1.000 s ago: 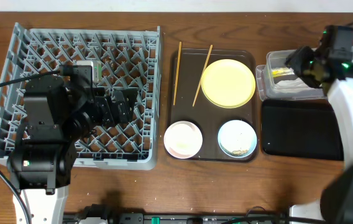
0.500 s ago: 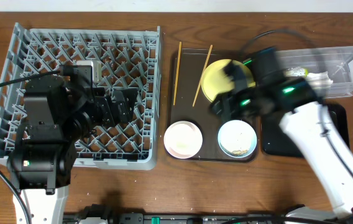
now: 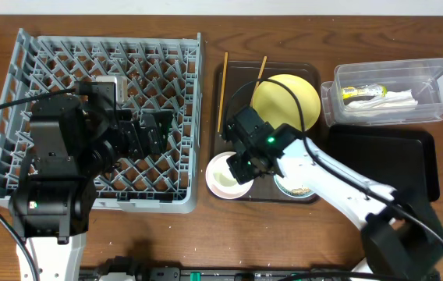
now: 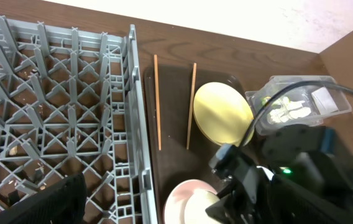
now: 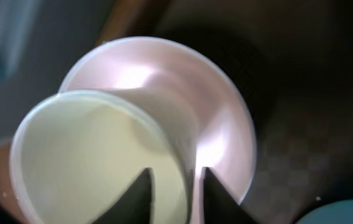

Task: Sort waste into correct bins and load items into the dishwasher
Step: 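Grasp the pink bowl rim with the right gripper and lift it, then hand the pink bowl from the right gripper to the left gripper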

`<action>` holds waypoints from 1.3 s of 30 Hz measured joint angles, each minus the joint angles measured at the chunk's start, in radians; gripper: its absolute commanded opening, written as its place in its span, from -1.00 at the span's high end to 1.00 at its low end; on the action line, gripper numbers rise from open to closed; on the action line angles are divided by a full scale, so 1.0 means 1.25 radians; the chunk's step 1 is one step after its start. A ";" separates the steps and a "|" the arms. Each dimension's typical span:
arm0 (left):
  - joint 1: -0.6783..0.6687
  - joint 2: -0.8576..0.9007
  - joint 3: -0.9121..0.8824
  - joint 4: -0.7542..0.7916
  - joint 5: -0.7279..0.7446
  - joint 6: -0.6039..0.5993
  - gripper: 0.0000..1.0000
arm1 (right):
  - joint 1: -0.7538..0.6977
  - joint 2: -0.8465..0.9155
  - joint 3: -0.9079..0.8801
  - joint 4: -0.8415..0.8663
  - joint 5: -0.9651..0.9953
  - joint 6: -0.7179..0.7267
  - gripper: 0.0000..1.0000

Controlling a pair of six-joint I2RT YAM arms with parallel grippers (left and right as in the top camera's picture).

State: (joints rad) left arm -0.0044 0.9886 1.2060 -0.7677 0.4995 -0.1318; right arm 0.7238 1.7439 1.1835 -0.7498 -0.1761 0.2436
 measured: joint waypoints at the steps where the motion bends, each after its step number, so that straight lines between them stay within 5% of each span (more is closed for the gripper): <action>1: 0.000 0.000 0.000 0.000 0.000 0.000 -0.89 | 0.000 0.003 0.000 0.000 0.003 0.003 0.84; 11: 0.000 0.000 0.000 0.009 0.002 0.000 -0.88 | -0.042 -0.080 0.000 -0.028 0.013 0.015 0.98; 20: 0.000 0.001 0.000 0.053 0.069 -0.027 -0.89 | -0.287 -0.331 0.007 0.042 -0.093 0.010 0.98; 28: 0.001 0.056 0.000 0.183 0.363 -0.070 -0.83 | -0.461 -0.375 0.010 0.233 -0.479 -0.001 0.98; 33: -0.009 0.120 0.000 0.267 0.576 -0.085 -0.79 | -0.450 -0.375 0.011 0.396 -0.746 -0.004 0.98; 39: -0.088 0.170 0.000 0.326 0.711 -0.087 -0.78 | -0.396 -0.375 0.011 0.433 -0.866 -0.005 0.98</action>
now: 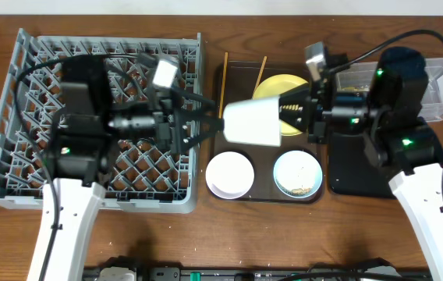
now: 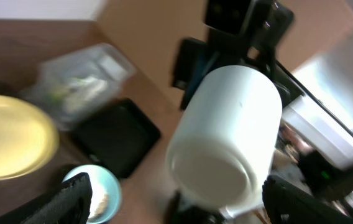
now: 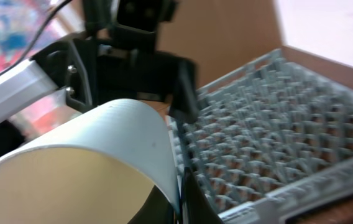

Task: Sort waste into correct bins and load items into the dishwasher
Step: 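Hand the pink bowl from the right gripper to the left gripper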

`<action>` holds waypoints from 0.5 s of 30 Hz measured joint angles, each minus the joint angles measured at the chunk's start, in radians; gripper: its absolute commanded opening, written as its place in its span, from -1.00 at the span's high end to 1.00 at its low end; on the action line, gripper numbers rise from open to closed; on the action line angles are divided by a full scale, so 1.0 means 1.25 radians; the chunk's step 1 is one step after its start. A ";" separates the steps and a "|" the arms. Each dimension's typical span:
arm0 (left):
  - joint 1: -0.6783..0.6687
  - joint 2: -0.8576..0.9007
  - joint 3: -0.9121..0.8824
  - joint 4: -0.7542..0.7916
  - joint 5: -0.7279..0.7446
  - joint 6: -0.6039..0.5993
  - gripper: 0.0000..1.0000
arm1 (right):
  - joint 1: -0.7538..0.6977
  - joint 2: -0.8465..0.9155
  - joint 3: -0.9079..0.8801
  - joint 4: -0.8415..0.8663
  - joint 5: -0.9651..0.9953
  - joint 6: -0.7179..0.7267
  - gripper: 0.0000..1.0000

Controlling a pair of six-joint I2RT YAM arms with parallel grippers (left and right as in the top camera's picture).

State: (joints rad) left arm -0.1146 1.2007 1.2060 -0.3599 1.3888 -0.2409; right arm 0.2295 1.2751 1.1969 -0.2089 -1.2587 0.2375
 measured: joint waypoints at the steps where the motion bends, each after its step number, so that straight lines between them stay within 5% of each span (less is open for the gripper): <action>1: -0.016 0.003 0.000 0.013 0.012 0.000 -0.77 | 0.010 0.001 0.000 0.001 0.000 0.000 0.98; 15: -0.103 0.007 0.000 0.083 0.049 -0.006 -0.49 | 0.056 0.011 0.000 0.078 0.003 0.009 0.98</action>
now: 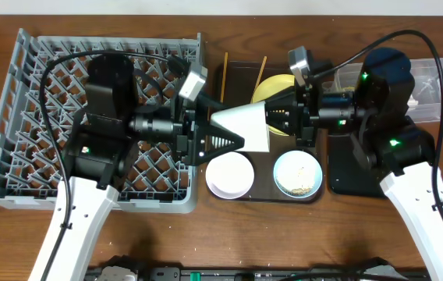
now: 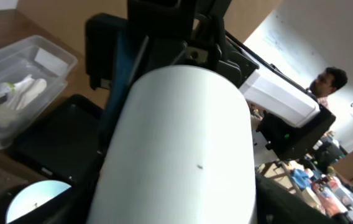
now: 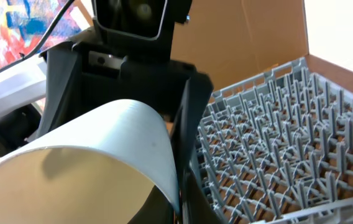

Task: Sort waste into correct bins and load items into the dishwasher
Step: 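Hand the pink bowl from the right gripper to the left gripper, then lower the pink bowl into the dish rack with the left gripper and release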

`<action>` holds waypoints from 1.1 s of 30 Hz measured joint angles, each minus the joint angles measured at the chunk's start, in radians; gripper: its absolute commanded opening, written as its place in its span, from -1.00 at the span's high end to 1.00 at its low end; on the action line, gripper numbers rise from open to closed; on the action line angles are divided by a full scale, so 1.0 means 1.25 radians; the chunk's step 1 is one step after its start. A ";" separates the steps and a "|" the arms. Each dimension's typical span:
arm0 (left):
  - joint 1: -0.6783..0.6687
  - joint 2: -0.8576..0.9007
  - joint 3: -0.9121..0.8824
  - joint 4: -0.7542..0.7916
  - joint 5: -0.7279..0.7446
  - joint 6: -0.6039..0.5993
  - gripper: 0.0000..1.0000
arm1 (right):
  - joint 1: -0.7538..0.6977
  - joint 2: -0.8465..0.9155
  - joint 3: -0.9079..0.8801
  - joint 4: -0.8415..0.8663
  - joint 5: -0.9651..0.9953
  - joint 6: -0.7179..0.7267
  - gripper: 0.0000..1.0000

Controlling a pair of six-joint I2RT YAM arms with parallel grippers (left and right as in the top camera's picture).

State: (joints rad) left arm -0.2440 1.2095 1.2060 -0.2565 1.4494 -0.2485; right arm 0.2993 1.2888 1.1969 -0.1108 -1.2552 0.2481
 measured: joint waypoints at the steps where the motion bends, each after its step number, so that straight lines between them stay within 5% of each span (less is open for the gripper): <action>1: -0.002 0.000 0.000 0.000 0.000 0.001 -0.48 | 0.000 0.000 0.000 0.004 -0.002 0.001 0.98; 9: -0.005 0.000 0.000 0.001 -0.014 0.001 -0.15 | 0.001 0.001 0.000 0.004 0.001 0.008 0.86; 13: -0.009 0.000 0.000 -0.001 -0.039 0.001 -0.07 | 0.009 0.001 0.000 0.005 0.005 0.016 -0.17; 15: -0.010 0.000 0.000 -0.008 -0.070 0.001 -0.08 | 0.015 0.001 0.000 0.003 0.007 0.014 -0.50; 21: 0.045 -0.012 0.005 -0.150 -0.186 0.010 -0.08 | -0.044 0.008 0.000 -0.077 0.075 0.020 -0.65; 33: 0.268 -0.006 0.005 -0.535 -0.683 0.036 0.00 | -0.211 -0.013 0.002 -0.504 0.368 0.006 -0.72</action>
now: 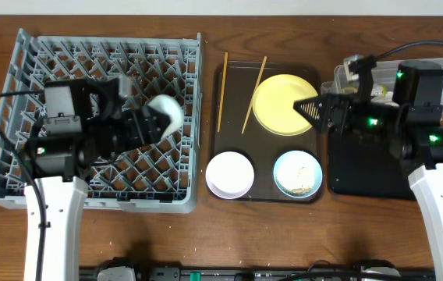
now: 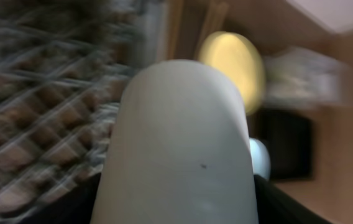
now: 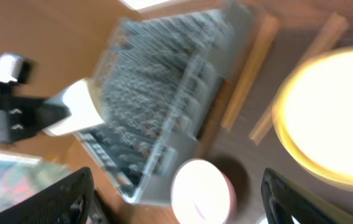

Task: Sort waste into correct bins and load items into the dishwasher
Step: 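Lower the pink bowl into the dish rack with the left gripper and release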

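Note:
A white cup (image 1: 164,114) hangs on its side over the right part of the grey dish rack (image 1: 19,94), with my left gripper (image 1: 153,123) shut on it. In the blurred left wrist view the cup (image 2: 183,143) fills the middle and hides the fingers. My right gripper (image 1: 309,108) stands open and holds nothing, at the right edge of the yellow plate (image 1: 282,100). The right wrist view shows the open gripper (image 3: 179,202) above the white saucer (image 3: 201,190), with the cup (image 3: 80,109) far off at the rack.
The dark tray (image 1: 220,129) holds two chopsticks (image 1: 222,92), the yellow plate, the white saucer (image 1: 229,173) and a teal bowl (image 1: 296,173) with crumbs. A clear plastic tub (image 1: 432,74) with waste stands at the back right above a black tray (image 1: 377,176).
The cup has passed from my right gripper to my left. The left gripper now holds it over the rack. The right gripper has opened and drawn back to the right.
My right gripper was shut on the cup's rim as it stood on the saucer in the tray. Then it held the cup sideways in the air with the open left gripper near its base, then around it. Now the left alone holds the cup over the rack.

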`<action>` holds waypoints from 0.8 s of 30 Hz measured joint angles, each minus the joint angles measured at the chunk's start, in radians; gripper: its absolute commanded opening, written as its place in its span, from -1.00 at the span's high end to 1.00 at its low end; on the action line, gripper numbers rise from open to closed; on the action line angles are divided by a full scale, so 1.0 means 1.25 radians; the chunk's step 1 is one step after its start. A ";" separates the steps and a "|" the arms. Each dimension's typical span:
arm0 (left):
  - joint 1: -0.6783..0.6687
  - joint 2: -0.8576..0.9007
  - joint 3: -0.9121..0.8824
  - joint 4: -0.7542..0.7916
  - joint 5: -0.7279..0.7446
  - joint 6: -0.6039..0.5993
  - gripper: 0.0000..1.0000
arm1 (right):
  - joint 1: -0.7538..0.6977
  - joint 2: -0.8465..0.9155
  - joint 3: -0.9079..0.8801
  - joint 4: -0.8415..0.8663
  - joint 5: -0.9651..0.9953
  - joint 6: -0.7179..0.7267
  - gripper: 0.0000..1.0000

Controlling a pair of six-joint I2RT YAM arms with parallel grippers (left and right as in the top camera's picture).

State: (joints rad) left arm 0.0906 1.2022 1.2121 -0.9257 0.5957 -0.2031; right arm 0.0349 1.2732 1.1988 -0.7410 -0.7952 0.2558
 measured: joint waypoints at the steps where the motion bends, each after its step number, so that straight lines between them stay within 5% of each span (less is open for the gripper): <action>1: 0.007 -0.001 0.000 -0.022 -0.038 -0.001 0.00 | 0.002 -0.001 0.000 -0.031 0.036 -0.004 -0.73; 10: 0.017 -0.017 0.000 -0.172 -0.323 -0.060 0.02 | 0.093 0.012 0.000 -0.146 0.271 -0.008 -0.74; 24: 0.019 -0.017 -0.004 -0.236 -0.479 -0.104 0.01 | 0.175 0.129 0.000 -0.125 0.326 0.006 -0.74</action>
State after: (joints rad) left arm 0.1146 1.1805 1.2068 -1.2209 -0.0036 -0.3332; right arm 0.2539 1.4342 1.1988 -0.8967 -0.3882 0.2634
